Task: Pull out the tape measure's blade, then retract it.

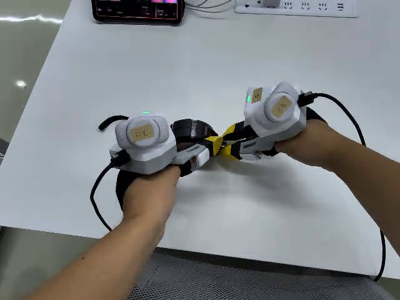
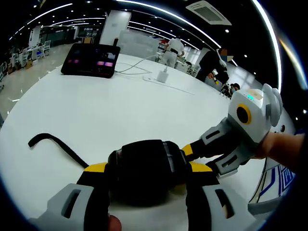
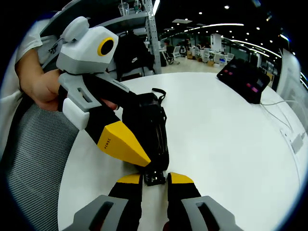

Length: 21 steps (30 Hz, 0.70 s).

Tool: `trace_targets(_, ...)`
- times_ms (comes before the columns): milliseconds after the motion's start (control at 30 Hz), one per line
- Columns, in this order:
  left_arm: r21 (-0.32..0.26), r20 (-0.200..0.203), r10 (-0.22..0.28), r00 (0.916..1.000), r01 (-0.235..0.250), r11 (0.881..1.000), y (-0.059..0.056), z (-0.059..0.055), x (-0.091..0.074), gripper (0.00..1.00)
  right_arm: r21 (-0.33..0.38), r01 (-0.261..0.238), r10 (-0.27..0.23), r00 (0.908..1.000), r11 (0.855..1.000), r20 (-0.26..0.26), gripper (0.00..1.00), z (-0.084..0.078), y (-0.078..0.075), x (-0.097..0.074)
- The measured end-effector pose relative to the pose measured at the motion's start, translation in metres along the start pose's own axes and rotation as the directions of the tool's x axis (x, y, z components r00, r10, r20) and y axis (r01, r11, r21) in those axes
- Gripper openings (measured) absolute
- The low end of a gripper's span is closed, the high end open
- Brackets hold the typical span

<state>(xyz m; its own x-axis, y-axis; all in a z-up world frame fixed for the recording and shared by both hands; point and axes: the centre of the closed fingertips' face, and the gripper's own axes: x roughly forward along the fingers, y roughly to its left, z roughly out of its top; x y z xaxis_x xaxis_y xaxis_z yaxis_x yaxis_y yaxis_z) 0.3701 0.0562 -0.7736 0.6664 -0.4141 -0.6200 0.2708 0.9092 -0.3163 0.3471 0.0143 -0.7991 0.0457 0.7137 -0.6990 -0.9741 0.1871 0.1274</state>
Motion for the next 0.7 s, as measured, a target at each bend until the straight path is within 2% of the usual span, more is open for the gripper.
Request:
trace_targets(133,-0.001,0.002,-0.004,1.0000,0.004,1.000,-0.0014,-0.0001,0.0003,0.62,0.013,0.001,-0.001,1.0000,1.000,0.007,0.19,0.0008,0.0009,-0.0010)
trace_targets(433,-0.002,0.010,-0.003,0.9999,0.003,1.000,-0.0002,0.0026,-0.0035,0.59,0.022,0.005,-0.005,1.0000,1.000,0.003,0.19,-0.0011,0.0012,-0.0024)
trace_targets(533,0.027,0.016,-0.012,0.9998,0.011,1.000,-0.0010,0.0050,-0.0068,0.60,0.050,0.011,-0.012,0.9997,0.999,0.020,0.22,0.0001,0.0006,-0.0073)
trace_targets(700,0.034,0.020,-0.019,0.9996,0.018,0.999,-0.0006,0.0061,-0.0082,0.62,0.065,0.012,-0.013,0.9996,0.998,0.023,0.24,-0.0003,0.0014,-0.0093)
